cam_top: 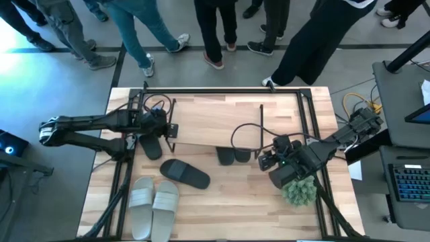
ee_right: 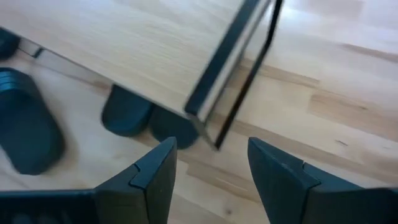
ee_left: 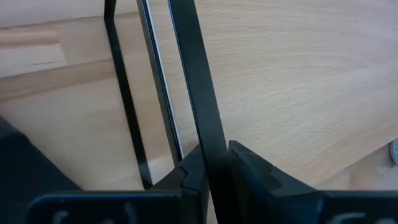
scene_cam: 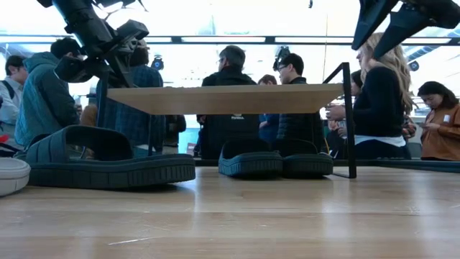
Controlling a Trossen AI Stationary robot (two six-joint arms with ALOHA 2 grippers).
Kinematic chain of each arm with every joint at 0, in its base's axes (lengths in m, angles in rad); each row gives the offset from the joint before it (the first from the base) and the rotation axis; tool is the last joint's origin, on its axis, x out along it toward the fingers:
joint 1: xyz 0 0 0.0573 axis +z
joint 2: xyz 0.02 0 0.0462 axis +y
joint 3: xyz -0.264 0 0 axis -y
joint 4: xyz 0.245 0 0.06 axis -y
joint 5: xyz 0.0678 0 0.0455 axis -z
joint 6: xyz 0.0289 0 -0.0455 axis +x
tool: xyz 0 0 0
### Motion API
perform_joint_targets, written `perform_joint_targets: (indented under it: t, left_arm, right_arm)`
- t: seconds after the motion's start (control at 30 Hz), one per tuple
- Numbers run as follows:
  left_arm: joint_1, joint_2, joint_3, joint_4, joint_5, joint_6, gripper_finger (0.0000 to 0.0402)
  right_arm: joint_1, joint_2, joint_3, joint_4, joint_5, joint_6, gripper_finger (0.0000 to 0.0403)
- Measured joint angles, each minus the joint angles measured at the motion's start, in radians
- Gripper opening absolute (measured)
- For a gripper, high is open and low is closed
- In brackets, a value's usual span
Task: Pick and place slides into the shelf
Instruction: Adjust the shelf
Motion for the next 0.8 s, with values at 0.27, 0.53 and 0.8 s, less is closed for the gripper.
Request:
perform_joint_targets:
  t: [0.27, 0.53, 0.8]
  left_arm:
    - [-0.008, -0.018, -0.004, 0.016, 0.000, 0.033, 0.0120]
    - [-0.008, -0.031, 0.009, -0.019, -0.006, 0.035, 0.0249]
    - [-0.009, -0.085, -0.005, -0.032, 0.041, 0.023, 0.0267]
  right_arm:
    - [-0.009, 0.000, 0.000, 0.012, 0.008, -0.037, 0.0174]
    - [-0.013, 0.000, 0.000, 0.001, 0.007, -0.037, 0.0180]
    - [-0.014, 0.000, 0.000, 0.000, 0.001, -0.037, 0.0180]
